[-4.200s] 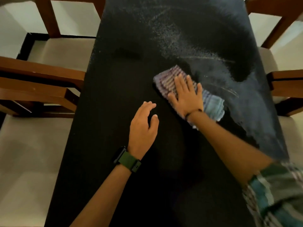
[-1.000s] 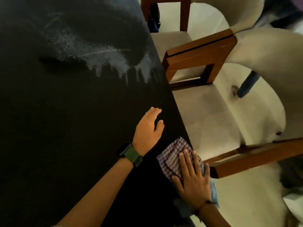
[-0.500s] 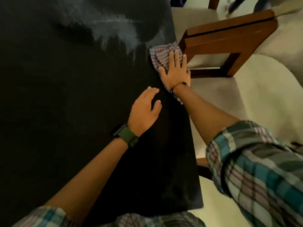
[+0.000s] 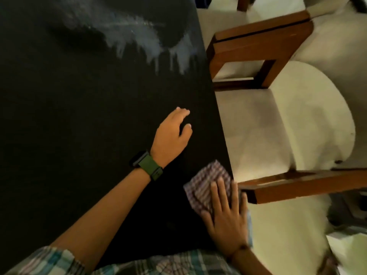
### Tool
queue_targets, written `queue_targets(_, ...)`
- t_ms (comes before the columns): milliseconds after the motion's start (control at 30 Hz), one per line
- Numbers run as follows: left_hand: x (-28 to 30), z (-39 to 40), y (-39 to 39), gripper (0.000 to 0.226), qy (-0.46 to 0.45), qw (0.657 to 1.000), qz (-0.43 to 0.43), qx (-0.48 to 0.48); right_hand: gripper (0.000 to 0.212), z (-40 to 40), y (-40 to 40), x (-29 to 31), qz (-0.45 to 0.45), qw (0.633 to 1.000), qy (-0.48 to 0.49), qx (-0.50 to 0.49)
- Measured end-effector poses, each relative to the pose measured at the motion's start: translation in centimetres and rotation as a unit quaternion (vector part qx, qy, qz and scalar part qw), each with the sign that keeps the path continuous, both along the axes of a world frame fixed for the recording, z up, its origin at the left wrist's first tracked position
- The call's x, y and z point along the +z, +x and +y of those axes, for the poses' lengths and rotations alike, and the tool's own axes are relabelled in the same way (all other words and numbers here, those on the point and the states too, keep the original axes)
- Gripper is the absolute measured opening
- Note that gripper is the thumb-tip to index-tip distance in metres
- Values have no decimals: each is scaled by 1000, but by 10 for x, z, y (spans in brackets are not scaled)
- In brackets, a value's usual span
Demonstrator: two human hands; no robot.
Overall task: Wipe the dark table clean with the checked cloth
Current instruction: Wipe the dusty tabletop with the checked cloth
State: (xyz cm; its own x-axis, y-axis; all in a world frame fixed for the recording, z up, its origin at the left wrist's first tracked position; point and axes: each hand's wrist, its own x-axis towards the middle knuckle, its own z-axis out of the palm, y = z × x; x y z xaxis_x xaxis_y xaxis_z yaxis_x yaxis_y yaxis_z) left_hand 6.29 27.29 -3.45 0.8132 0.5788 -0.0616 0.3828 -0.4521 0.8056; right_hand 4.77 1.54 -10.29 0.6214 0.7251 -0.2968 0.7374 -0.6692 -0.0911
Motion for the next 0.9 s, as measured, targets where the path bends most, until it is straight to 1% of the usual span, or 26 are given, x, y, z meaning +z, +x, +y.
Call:
queue_targets(67,-1,1,-1,39,-8,1000,-4,2,72,3,-12,-1,12,1000,-8,18)
queue_targets(133,-1,4,-1,40,-18,1000,-5,3,71,23,-19,-2,28,994,4,107)
queue_targets(233,-1,13,-2,40,-19,1000,-12,11,69,81,-31,-2,71,954,-12,290)
queue_targets(300,1,24,-2,40,-19,999,-7,27,61,128,-32,4,82,928,-24,363)
queue_targets(333,2,29,-2,40,-17,999,-6,34,57,147,-30,8,103,920,-18,379)
queue_targets(367,2,36,-2,40,-14,999,-7,42,54,167,-24,12,131,917,3,376)
queue_targets(400,3,43,-1,40,-10,999,-8,49,54,185,-15,17,161,923,23,349)
queue_targets(433,4,51,0,40,-8,998,-9,57,55,201,-3,21,170,935,45,307)
queue_targets(500,5,67,5,40,-14,998,-4,69,63,231,34,24,119,965,56,229)
queue_targets(533,4,75,9,40,-17,997,-2,73,68,246,58,21,81,976,40,199)
queue_targets(567,3,81,14,40,-14,997,-6,77,72,261,84,18,44,983,25,174)
queue_targets(633,-1,92,23,39,4,996,-21,88,70,288,137,7,-11,992,19,126)
queue_targets(733,-7,102,31,40,22,996,-22,89,64,322,209,-3,-30,997,55,40)
queue_targets(833,-14,108,33,40,18,996,-32,85,62,366,268,-6,-43,997,71,-3)
queue_targets(900,-16,115,29,41,26,995,-34,88,62,392,292,-3,-43,996,72,-24)
